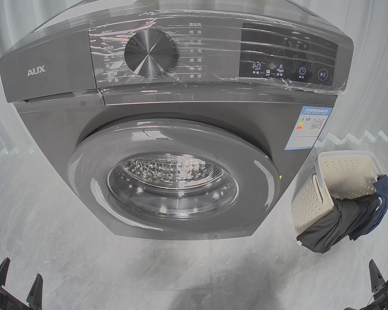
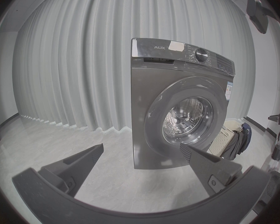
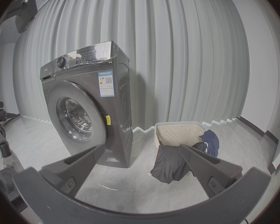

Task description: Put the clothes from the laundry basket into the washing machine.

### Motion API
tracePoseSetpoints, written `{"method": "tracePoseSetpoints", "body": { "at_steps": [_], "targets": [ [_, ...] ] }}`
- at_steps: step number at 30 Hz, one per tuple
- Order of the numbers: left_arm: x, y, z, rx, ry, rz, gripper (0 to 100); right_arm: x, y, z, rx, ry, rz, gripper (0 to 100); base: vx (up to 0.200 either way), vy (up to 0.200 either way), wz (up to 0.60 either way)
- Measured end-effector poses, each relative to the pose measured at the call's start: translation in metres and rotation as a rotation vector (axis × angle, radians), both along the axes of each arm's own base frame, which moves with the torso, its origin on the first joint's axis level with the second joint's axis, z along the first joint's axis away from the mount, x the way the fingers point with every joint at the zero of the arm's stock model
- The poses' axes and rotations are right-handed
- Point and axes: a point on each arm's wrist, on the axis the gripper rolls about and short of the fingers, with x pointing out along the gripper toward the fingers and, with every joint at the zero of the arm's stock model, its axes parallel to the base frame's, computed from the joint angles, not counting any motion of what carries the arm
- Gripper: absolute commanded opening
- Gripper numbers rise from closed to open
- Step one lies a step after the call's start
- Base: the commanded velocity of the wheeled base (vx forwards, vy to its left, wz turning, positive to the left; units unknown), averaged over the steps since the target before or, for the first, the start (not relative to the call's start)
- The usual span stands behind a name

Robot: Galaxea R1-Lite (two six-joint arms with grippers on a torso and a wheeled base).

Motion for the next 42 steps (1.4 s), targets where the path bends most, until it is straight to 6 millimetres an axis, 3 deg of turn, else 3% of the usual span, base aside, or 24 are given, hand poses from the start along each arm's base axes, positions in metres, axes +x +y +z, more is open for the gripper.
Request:
{"method": "tracePoseSetpoints", "body": {
  "at_steps": [10,19,42],
  "targets": [
    [0.0000,0.0000,0.0001,0.001,-0.001,-0.001,100,0.0000,0.0000,0.0000,0.000,0.000,0.000,100,0.000,0.000,0.00],
    [0.0000,0.0000,0.0000,0.000,0.000,-0.002,100,0.0000,0.0000,0.0000,0.000,0.000,-0.001,100,0.000,0.200,0.00],
    [0.0000,0.0000,0.0000,0.008,0.000,0.001,100,0.0000,0.0000,0.0000,0.000,0.000,0.000,100,0.000,0.000,0.00]
  ]
}}
